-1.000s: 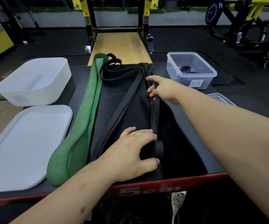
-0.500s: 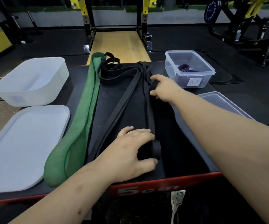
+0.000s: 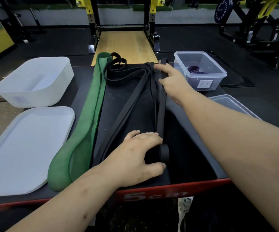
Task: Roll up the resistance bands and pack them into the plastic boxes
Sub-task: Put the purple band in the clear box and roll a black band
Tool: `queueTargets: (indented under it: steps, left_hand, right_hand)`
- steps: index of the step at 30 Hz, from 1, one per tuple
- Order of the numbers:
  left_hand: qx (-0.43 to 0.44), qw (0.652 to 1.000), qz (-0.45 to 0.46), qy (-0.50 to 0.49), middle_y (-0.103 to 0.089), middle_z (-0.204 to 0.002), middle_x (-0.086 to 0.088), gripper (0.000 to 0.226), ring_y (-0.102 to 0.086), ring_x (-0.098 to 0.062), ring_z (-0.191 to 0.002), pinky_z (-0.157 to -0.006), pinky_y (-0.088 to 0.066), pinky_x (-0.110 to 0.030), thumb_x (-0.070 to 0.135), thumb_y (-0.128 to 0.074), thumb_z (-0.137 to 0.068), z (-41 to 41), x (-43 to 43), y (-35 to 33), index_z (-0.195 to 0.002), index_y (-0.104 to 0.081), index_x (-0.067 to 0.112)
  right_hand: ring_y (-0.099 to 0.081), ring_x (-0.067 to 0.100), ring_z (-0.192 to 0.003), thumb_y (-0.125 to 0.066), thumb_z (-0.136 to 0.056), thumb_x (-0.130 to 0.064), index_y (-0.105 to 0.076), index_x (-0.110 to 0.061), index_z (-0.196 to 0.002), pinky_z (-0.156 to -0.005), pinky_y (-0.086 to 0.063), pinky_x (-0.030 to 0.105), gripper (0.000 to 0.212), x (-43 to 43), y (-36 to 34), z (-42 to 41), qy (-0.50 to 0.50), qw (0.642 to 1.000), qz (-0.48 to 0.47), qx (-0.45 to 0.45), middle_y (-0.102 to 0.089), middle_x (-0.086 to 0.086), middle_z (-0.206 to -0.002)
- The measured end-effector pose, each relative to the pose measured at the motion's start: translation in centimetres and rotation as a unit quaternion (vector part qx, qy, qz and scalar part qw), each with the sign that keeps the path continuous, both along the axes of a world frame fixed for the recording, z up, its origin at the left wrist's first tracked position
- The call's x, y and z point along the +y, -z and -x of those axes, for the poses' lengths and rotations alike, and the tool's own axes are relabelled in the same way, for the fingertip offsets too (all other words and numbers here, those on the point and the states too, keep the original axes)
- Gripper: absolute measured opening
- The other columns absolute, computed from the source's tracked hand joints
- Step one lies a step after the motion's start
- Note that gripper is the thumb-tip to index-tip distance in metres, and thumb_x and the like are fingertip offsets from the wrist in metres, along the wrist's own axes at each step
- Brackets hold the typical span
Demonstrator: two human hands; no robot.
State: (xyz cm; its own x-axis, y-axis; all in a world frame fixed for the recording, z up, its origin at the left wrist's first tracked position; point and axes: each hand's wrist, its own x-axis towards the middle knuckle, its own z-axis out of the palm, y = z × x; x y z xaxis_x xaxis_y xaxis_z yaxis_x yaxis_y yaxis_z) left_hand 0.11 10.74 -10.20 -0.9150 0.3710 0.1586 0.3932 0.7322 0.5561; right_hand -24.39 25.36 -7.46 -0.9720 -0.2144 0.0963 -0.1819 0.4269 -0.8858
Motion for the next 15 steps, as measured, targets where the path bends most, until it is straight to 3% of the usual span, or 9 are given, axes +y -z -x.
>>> queueTargets:
  steps: [2, 4, 7, 8, 11, 15]
  left_hand:
    - [-0.001, 1.000, -0.003, -0.002, -0.049, -0.151, 0.015, 0.067, -0.022, 0.015, -0.145, -0.126, -0.010, -0.033, 0.053, -0.066, -0.084, 0.0, 0.0, 0.0, -0.145, -0.052, 0.027]
    - [-0.001, 1.000, -0.002, -0.002, -0.048, -0.151, 0.015, 0.067, -0.021, 0.015, -0.144, -0.126, -0.009, -0.033, 0.052, -0.067, -0.084, -0.1, 0.0, 0.0, -0.145, -0.052, 0.027]
    - [-0.003, 1.000, -0.006, -0.002, -0.048, -0.151, 0.015, 0.067, -0.021, 0.016, -0.144, -0.126, -0.009, -0.032, 0.052, -0.066, -0.084, -0.1, 0.0, 0.0, -0.145, -0.051, 0.027]
    - [-0.002, 1.000, -0.007, -0.002, -0.048, -0.151, 0.015, 0.067, -0.021, 0.016, -0.144, -0.127, -0.009, -0.032, 0.052, -0.066, -0.084, -0.1, 0.0, -0.1, -0.145, -0.052, 0.027]
    - [-0.004, 1.000, -0.003, -0.005, -0.048, -0.152, 0.015, 0.067, -0.021, 0.016, -0.144, -0.126, -0.009, -0.032, 0.051, -0.067, -0.085, -0.1, 0.0, 0.0, -0.145, -0.051, 0.028]
    - [-0.010, 1.000, -0.002, -0.005, -0.047, -0.152, 0.016, 0.066, -0.019, 0.018, -0.143, -0.126, -0.007, -0.030, 0.051, -0.068, -0.086, -0.2, 0.0, -0.2, -0.146, -0.051, 0.029]
  right_hand:
    - [-0.064, 0.021, -0.113, -0.041, -0.085, 0.010, -0.054, -0.041, -0.145, -0.078, -0.051, 0.018, 0.080, 0.2, -0.4, -0.5, -0.037, 0.997, -0.063, 0.001, -0.045, -0.004, -0.157]
    - [-0.062, 0.022, -0.107, -0.049, -0.095, 0.002, -0.038, -0.048, -0.154, -0.070, -0.048, 0.017, 0.078, 0.6, -0.3, -0.9, -0.074, 0.975, -0.209, -0.019, -0.047, -0.002, -0.155]
    - [-0.058, 0.030, -0.118, -0.065, -0.098, -0.025, -0.025, -0.042, -0.160, -0.092, -0.051, 0.034, 0.076, 1.1, -0.3, -1.2, -0.013, 0.945, -0.327, 0.011, -0.054, 0.008, -0.148]
    - [-0.058, 0.034, -0.121, -0.069, -0.096, -0.033, -0.024, -0.036, -0.160, -0.092, -0.051, 0.039, 0.078, 1.1, -0.6, -1.2, 0.027, 0.933, -0.358, 0.018, -0.056, 0.012, -0.143]
    - [-0.059, 0.038, -0.121, -0.070, -0.093, -0.046, -0.034, -0.022, -0.154, -0.091, -0.052, 0.043, 0.074, 1.1, -1.2, -1.5, 0.058, 0.909, -0.412, -0.004, -0.058, 0.017, -0.137]
    - [-0.059, 0.028, -0.122, -0.068, -0.095, -0.043, -0.054, -0.025, -0.142, -0.102, -0.051, 0.040, 0.053, 2.0, -1.3, -3.5, -0.004, 0.931, -0.364, 0.012, -0.063, 0.008, -0.135]
